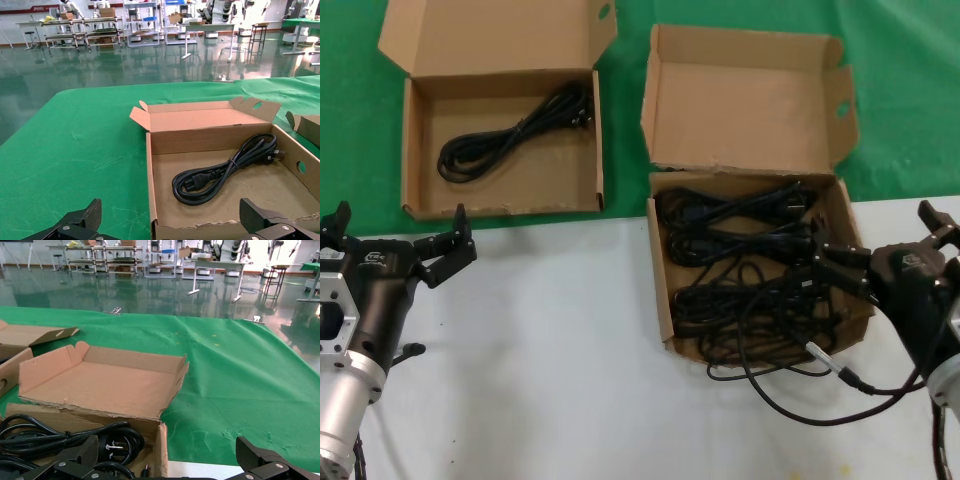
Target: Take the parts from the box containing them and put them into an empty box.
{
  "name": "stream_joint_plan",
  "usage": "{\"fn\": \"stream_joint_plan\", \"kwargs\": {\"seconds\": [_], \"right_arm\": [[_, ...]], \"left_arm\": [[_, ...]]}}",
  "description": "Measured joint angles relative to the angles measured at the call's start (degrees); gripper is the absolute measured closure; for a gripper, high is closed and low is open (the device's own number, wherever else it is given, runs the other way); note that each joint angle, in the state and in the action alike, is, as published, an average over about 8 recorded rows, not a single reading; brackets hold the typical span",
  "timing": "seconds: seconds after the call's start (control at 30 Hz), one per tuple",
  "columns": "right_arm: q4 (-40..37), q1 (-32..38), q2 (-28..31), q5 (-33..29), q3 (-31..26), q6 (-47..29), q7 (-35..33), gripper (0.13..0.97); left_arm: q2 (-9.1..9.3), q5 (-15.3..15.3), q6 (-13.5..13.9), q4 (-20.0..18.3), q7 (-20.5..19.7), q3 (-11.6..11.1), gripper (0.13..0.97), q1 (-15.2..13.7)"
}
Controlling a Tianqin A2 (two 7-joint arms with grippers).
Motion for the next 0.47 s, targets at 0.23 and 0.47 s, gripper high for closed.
{"fn": "stream_joint_plan", "kwargs": {"seconds": [0.23,0.47], "right_arm": [[0.00,0.00,0.00,0.00,0.00,0.00,0.00,0.129],[0.00,0.00,0.00,0.00,0.00,0.00,0.00,0.129]], "left_arm": [[0.00,0.00,0.00,0.00,0.00,0.00,0.132,0.00],[0.00,0.00,0.00,0.00,0.00,0.00,0.132,0.00]]}}
